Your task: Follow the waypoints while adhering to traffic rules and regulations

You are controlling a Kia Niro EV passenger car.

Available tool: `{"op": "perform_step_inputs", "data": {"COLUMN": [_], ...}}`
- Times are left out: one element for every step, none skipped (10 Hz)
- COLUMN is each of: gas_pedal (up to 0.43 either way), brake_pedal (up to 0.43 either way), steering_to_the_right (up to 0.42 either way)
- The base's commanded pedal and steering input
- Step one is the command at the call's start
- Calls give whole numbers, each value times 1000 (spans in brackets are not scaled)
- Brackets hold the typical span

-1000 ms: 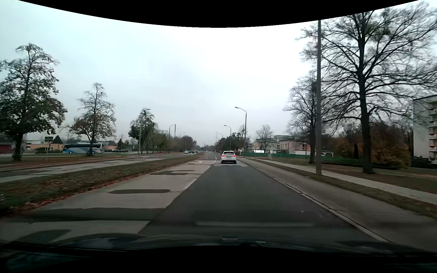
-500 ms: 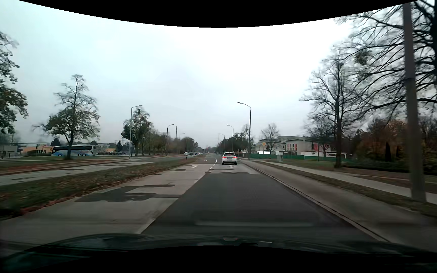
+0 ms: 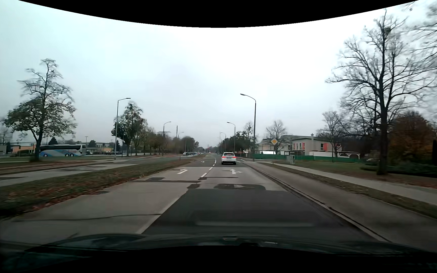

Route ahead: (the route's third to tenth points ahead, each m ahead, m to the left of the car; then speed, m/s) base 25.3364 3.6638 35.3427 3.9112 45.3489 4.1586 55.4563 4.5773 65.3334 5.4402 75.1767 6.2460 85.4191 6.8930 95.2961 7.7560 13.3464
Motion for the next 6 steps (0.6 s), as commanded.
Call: {"op": "perform_step_inputs", "data": {"gas_pedal": [130, 130, 138, 138, 138, 138], "brake_pedal": [0, 0, 0, 0, 0, 0], "steering_to_the_right": [-3, -3, -3, -3, -3, -3]}}
